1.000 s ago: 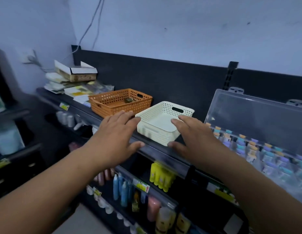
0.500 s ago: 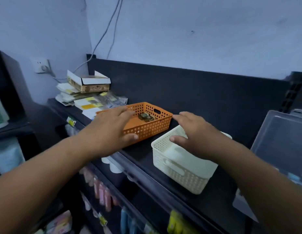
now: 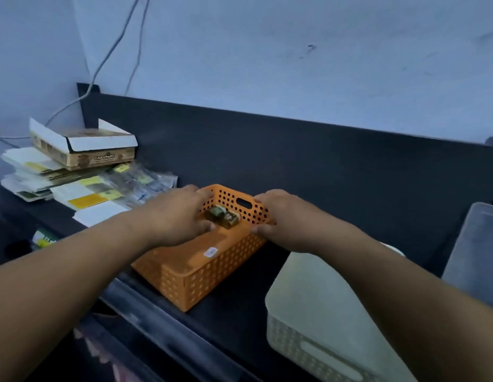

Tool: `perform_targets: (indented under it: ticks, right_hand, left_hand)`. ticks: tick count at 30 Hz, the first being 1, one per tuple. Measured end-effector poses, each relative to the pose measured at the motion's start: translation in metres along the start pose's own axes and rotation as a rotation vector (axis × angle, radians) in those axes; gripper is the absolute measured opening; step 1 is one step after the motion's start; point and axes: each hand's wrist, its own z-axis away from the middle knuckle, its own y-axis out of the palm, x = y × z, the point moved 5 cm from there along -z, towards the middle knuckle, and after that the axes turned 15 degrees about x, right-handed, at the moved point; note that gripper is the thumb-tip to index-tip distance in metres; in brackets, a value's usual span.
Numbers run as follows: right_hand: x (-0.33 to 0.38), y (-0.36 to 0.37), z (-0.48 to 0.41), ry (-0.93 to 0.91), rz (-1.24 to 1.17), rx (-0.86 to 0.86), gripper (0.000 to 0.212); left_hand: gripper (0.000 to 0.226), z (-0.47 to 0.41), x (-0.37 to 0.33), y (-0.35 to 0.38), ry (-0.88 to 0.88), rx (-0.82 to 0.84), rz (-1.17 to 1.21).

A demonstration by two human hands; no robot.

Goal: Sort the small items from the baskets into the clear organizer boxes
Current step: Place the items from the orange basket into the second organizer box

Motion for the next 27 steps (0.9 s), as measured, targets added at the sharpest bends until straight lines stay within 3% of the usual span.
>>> perform_targets:
  ticks: [6,15,21,27]
  right_hand:
    - [0.013,0.008,-0.085,0.151,-0.046,0.079,0.061]
    - [0.005,0.039,-0.174,0.438,-0.054,0.265,0.026]
    - [0.004,0.054,-0.184,0.466,-0.021,0.356,0.052]
    - [0.008,0.042,-0.183,0.456,-0.037,0.293,0.039]
  left_hand:
    - [0.053,-0.080,0.047,0.019,0.163,0.093,0.012]
    - [0.026,-0.171,0.058,0.045,0.344,0.265,0.087]
    - [0.021,-0.195,0.056,0.060,0.393,0.306,-0.012]
    - [0.024,-0.198,0.051,0.061,0.431,0.303,-0.086]
